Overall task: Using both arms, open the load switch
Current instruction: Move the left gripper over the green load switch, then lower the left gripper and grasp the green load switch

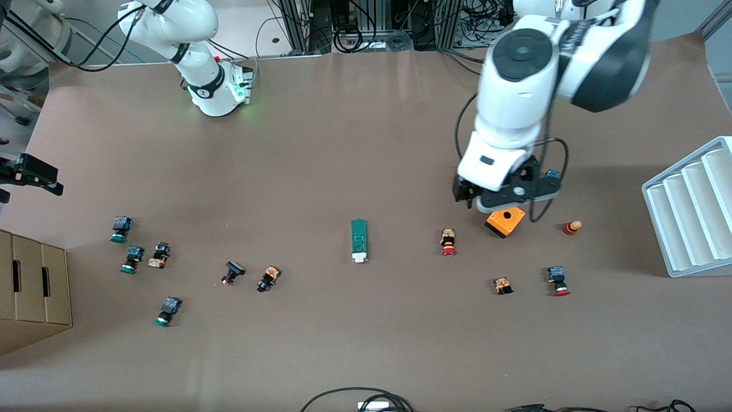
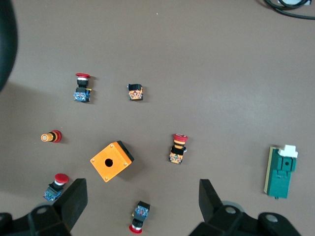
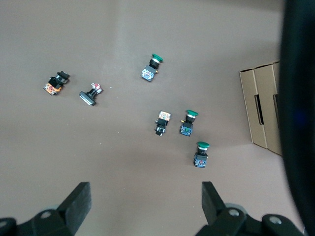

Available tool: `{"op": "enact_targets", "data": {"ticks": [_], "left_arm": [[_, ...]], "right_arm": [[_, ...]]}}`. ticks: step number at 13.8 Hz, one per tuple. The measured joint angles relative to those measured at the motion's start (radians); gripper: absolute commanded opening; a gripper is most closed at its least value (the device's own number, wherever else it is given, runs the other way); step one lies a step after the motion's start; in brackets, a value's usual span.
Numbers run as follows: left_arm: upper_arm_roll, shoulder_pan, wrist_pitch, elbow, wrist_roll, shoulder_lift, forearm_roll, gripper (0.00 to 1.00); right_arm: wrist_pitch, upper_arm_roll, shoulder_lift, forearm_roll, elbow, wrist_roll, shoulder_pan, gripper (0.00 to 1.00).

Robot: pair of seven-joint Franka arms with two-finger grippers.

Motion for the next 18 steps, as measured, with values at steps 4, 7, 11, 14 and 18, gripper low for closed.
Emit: {"op": "enact_targets", "data": {"ticks": [4, 7, 11, 14, 18], "left_arm": [[0.000, -0.072, 0.046, -0.009, -0.137, 0.046, 0.067, 1.00], [0.000, -0.130, 0.088, -0.009, -0.240, 0.071, 0.111, 1.00], [0.000, -0.219, 0.156, -0.015, -0.402, 0.093, 0.195, 1.00], [0.000, -0.266, 0.239, -0.038, -0.554, 0.110, 0.276, 1.00], [0.000, -0.310, 0.319, -0.053, -0.728, 0.145, 0.370, 1.00]], "right_arm": [[0.000, 0.000, 0.000, 0.000, 0.000, 0.000, 0.000, 1.00], [0.000, 0.000, 0.000, 0.000, 0.000, 0.000, 0.000, 1.00], [0.000, 0.000, 0.000, 0.000, 0.000, 0.000, 0.000, 1.00], [0.000, 0.000, 0.000, 0.000, 0.000, 0.000, 0.000, 1.00], [0.000, 0.000, 0.002, 0.000, 0.000, 0.000, 0.000, 1.00]]}}
